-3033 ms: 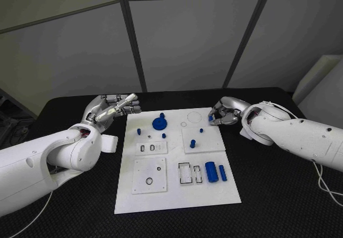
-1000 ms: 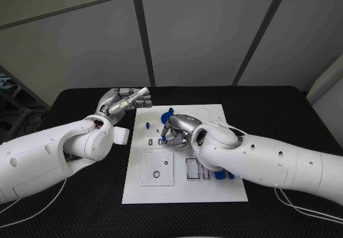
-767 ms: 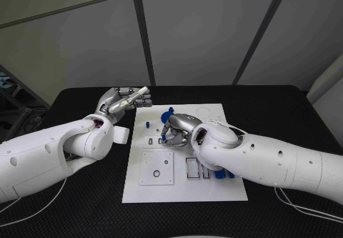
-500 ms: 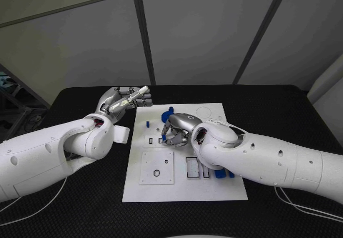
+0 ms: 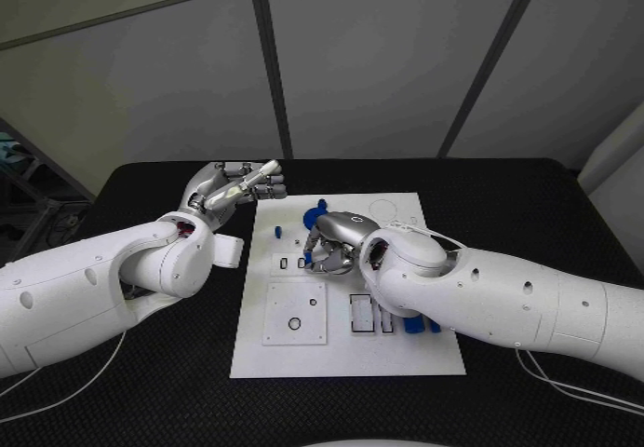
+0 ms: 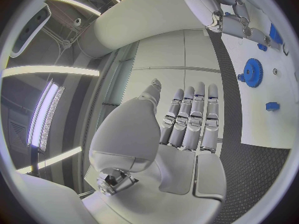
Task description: Assemble the parts on the task board
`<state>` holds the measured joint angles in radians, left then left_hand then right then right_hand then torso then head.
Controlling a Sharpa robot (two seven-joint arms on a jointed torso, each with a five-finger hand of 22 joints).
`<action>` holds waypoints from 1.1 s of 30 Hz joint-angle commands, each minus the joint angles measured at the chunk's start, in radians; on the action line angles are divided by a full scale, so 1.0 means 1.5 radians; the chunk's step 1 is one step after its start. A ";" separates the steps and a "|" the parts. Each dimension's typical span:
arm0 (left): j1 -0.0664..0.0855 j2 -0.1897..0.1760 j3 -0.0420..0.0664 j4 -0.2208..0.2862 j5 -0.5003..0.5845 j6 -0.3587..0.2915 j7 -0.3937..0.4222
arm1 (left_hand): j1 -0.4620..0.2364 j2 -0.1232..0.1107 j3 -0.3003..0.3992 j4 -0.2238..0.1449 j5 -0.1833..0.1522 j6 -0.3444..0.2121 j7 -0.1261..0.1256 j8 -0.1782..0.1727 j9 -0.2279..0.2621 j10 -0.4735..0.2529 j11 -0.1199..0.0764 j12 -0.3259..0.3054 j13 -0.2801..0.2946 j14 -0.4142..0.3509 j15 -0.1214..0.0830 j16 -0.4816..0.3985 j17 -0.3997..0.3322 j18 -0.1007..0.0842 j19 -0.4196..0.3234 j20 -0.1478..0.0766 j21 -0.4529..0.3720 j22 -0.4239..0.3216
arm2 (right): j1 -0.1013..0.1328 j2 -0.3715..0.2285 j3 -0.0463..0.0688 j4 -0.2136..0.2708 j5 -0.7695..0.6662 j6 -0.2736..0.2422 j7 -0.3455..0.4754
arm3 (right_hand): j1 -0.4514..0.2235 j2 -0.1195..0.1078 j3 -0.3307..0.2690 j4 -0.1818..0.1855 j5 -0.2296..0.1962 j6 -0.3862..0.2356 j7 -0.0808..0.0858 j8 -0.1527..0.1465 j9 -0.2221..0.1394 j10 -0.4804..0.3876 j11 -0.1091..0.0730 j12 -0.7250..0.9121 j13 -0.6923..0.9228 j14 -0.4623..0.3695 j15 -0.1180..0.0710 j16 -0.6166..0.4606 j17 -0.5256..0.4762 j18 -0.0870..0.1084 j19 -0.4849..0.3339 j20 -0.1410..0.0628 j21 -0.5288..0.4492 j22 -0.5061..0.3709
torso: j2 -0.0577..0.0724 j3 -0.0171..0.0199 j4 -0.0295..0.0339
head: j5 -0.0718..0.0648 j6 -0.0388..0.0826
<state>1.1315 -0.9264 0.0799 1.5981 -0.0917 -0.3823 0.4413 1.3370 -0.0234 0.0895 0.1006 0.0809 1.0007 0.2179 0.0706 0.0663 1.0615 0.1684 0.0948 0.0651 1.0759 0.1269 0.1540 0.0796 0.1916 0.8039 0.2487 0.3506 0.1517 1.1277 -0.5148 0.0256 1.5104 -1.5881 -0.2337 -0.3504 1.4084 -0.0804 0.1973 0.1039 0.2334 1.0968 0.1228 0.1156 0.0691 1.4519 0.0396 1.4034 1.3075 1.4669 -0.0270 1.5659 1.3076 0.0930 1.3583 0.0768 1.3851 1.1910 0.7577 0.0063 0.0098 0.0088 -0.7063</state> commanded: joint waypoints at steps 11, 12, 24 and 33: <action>0.001 0.000 0.001 0.000 -0.004 0.006 0.002 | 0.001 0.005 0.000 -0.003 -0.004 0.002 0.003 -0.003 0.000 0.002 0.001 -0.003 0.000 0.004 0.002 -0.003 0.000 -0.005 -0.002 0.000 0.004 -0.001 | -0.004 -0.004 -0.004 0.000 -0.022 0.030 -0.016 | -0.015 -0.013 -0.004 0.004 0.003 -0.021 0.007 -0.012 -0.002 -0.009 0.006 -0.009 0.054 0.068 0.003 0.001 0.169 -0.012 0.002 0.005 0.000 -0.001 | 0.000 0.0002 -0.0001 | 0.000 0.000; 0.001 0.000 0.001 0.000 -0.004 0.006 0.002 | 0.001 0.005 0.000 -0.003 -0.004 0.002 0.003 -0.003 -0.001 0.002 0.001 -0.003 0.000 0.004 0.002 -0.004 0.000 -0.005 -0.002 0.000 0.004 -0.001 | -0.004 -0.004 -0.004 0.000 -0.022 0.030 -0.016 | -0.016 -0.015 -0.004 0.004 0.003 -0.023 0.008 -0.013 -0.002 -0.009 0.007 -0.010 0.053 0.068 0.004 0.001 0.169 -0.012 0.002 0.006 0.000 -0.001 | 0.000 0.0002 0.0000 | 0.000 0.000; 0.001 -0.001 0.001 0.000 -0.004 0.006 0.001 | 0.001 0.005 0.000 -0.003 -0.004 0.002 0.003 -0.003 -0.001 0.002 0.001 -0.003 0.000 0.004 0.002 -0.004 0.000 -0.005 -0.002 0.000 0.004 -0.001 | -0.004 -0.004 -0.004 0.001 -0.023 0.025 -0.017 | -0.029 -0.027 -0.007 0.009 -0.004 -0.045 0.016 -0.022 -0.002 -0.015 0.014 -0.015 0.047 0.068 0.010 0.001 0.169 -0.011 0.000 0.012 -0.002 -0.004 | 0.000 -0.0001 0.0000 | 0.000 0.001; 0.001 -0.001 0.001 0.000 -0.004 0.007 0.000 | 0.001 0.005 0.000 -0.003 -0.004 0.002 0.003 -0.003 -0.001 0.002 0.001 -0.003 0.000 0.004 0.002 -0.004 0.000 -0.005 -0.002 0.000 0.004 -0.001 | -0.004 -0.004 -0.004 0.001 -0.024 0.011 -0.017 | -0.043 -0.039 -0.016 0.016 -0.023 -0.067 0.020 -0.029 -0.003 -0.022 0.018 -0.022 0.040 0.068 0.014 0.001 0.170 -0.010 -0.002 0.016 -0.004 -0.006 | 0.000 0.0001 0.0000 | 0.000 0.001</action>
<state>1.1314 -0.9271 0.0799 1.5969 -0.0917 -0.3823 0.4389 1.3370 -0.0235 0.0894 0.1006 0.0809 1.0007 0.2178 0.0706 0.0663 1.0615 0.1684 0.0948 0.0651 1.0759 0.1269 0.1540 0.0797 0.1915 0.8039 0.2487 0.3507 0.1511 1.1246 -0.5194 0.0228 1.5142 -1.6183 -0.2203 -0.3615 1.3524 -0.1365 0.1760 0.1274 0.2043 1.0031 0.1521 0.0756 0.0658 1.4254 0.0661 1.3754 1.3075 1.4668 -0.0124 1.5658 1.3074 0.0930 1.3544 0.0946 1.3850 1.1824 0.7576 0.0062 0.0098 0.0085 -0.7053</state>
